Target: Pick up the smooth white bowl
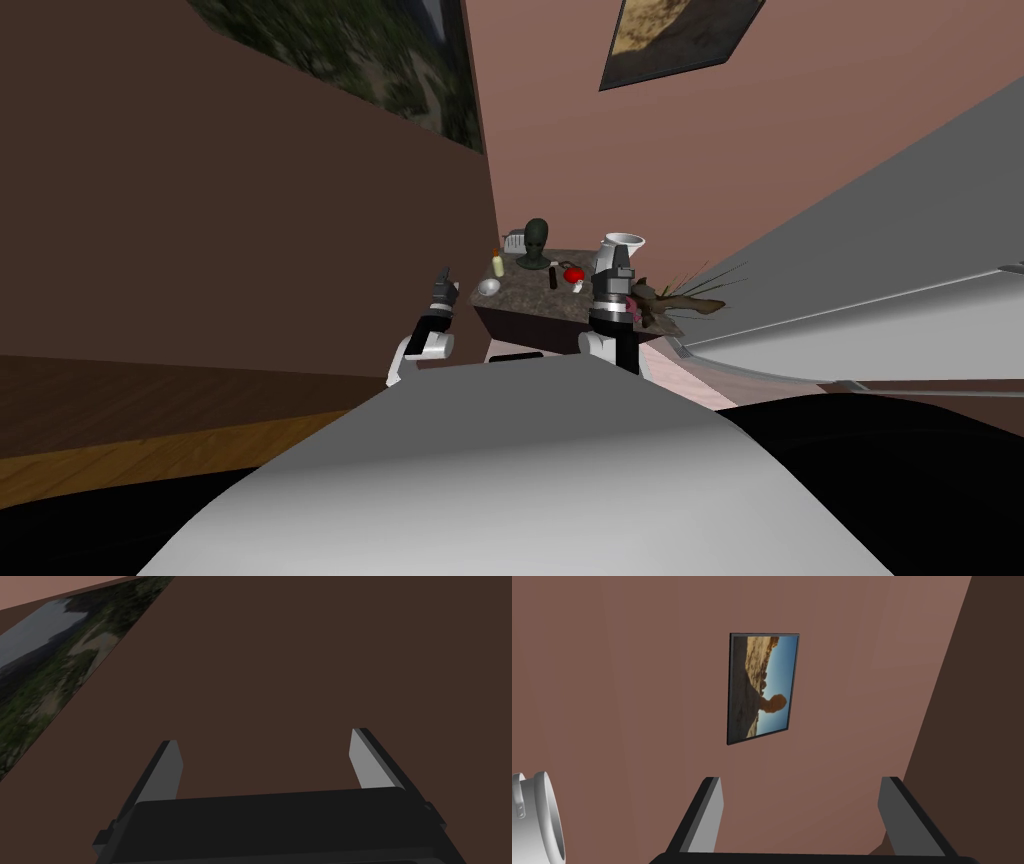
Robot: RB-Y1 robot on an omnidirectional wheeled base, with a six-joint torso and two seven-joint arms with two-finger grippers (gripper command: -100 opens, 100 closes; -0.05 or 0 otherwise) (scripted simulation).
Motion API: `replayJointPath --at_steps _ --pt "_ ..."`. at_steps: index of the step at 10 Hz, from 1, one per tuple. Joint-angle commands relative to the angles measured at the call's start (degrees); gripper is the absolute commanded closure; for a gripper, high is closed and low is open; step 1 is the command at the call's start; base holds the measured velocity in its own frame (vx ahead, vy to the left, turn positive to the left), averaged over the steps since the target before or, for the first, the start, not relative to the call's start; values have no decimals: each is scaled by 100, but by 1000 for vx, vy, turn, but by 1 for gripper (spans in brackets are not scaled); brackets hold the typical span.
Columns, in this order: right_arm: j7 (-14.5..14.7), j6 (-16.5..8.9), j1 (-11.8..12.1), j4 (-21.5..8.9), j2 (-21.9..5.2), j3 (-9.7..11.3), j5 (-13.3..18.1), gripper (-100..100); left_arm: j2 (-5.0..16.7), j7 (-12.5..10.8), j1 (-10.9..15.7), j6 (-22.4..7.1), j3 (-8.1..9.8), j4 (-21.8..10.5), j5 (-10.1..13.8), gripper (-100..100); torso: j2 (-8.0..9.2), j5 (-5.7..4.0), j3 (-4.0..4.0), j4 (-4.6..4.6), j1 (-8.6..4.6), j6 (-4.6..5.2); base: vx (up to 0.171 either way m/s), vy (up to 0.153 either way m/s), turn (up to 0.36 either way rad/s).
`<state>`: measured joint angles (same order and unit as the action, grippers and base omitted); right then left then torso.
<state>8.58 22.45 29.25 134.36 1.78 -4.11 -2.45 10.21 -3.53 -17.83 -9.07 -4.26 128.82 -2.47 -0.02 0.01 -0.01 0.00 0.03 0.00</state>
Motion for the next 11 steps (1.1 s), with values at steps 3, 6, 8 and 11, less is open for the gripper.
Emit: replayJointPath --at_steps 3,6,8,11 --pt "0 0 0 0 0 0 0 0 71 -28 188 -576 -80 24 22 -100 1 0 0 0 -2 -1 2 6 -8" --pt "0 0 0 0 0 0 0 0 117 -45 315 -1052 -130 33 38 -100 -1 0 -1 0 1 0 5 11 -16" --pt "0 0 0 0 0 0 0 0 161 -61 442 -1382 -177 40 54 -100 0 0 0 0 -1 -1 5 7 -16" --pt "0 0 0 0 0 0 0 0 203 -76 567 -1815 -221 46 70 -100 0 0 0 0 -1 -1 5 8 -17"
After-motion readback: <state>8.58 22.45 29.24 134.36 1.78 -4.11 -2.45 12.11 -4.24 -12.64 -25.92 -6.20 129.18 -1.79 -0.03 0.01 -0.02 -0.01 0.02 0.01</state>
